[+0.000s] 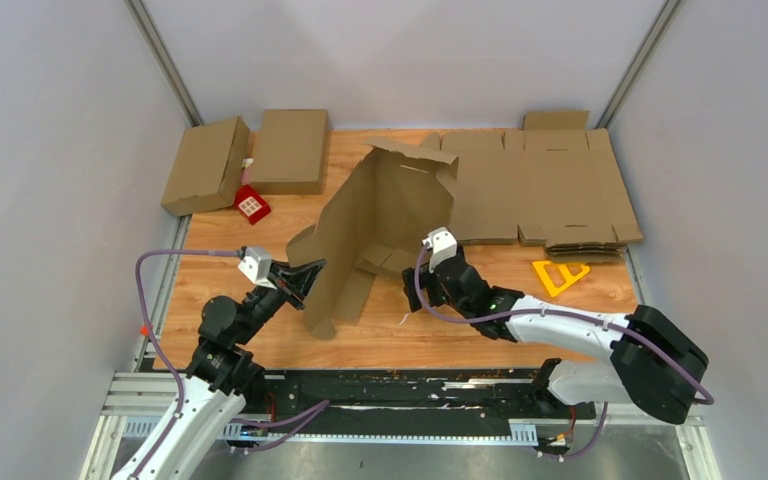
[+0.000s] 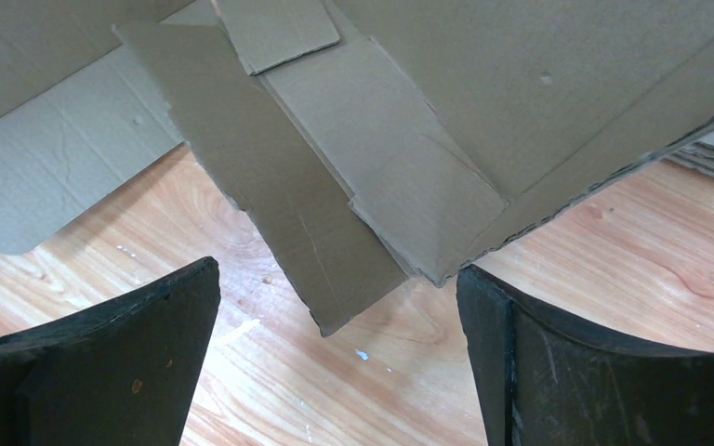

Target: Fold the paper box

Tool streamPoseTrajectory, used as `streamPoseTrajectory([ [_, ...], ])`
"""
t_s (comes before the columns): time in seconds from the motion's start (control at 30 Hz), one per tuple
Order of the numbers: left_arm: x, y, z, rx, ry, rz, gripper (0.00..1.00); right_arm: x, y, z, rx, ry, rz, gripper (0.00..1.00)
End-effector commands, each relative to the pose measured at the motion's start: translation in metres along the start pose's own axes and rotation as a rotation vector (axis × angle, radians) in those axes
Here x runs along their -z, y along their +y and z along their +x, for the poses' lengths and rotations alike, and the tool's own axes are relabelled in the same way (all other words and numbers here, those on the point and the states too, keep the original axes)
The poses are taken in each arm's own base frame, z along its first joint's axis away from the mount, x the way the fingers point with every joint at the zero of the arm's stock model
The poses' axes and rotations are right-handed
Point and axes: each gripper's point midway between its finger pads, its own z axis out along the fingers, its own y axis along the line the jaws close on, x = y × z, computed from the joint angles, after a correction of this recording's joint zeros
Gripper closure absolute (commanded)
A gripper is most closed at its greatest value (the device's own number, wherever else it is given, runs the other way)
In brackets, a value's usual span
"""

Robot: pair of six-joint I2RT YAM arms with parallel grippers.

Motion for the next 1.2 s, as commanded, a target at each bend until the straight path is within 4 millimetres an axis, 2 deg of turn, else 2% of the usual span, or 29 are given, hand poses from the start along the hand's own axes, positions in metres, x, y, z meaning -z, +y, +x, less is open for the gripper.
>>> streamPoseTrajectory([
  [0.0,0.000,-0.008,0.001,0.038,0.037,0.029,1.00,-0.006,-0.007,-0.024,0.009,-0.058,0.073,0.05],
  [0.13,0.000,-0.011,0.000,0.038,0.038,0.040,1.00,-0.017,-0.019,-0.024,0.024,-0.037,0.165,0.15],
  [0.27,0.000,-0.012,-0.001,0.036,0.037,0.047,1.00,-0.027,-0.025,-0.021,0.030,-0.014,0.221,0.18],
  [0.47,0.001,-0.012,-0.001,0.035,0.038,0.046,1.00,-0.029,-0.038,-0.026,-0.023,-0.025,0.269,0.39],
  [0.53,0.000,-0.014,-0.001,0.034,0.039,0.054,1.00,-0.031,-0.043,-0.028,-0.047,-0.025,0.280,0.43],
  [0.73,-0.001,-0.016,0.000,0.036,0.045,0.068,1.00,-0.041,-0.059,-0.025,-0.104,0.007,0.347,0.46],
  [0.97,-0.001,-0.015,0.002,0.034,0.050,0.065,1.00,-0.042,-0.073,-0.030,-0.140,-0.015,0.359,0.46],
  [1.17,-0.002,-0.015,0.004,0.039,0.058,0.070,1.00,-0.054,-0.075,-0.033,-0.099,0.017,0.360,0.44],
])
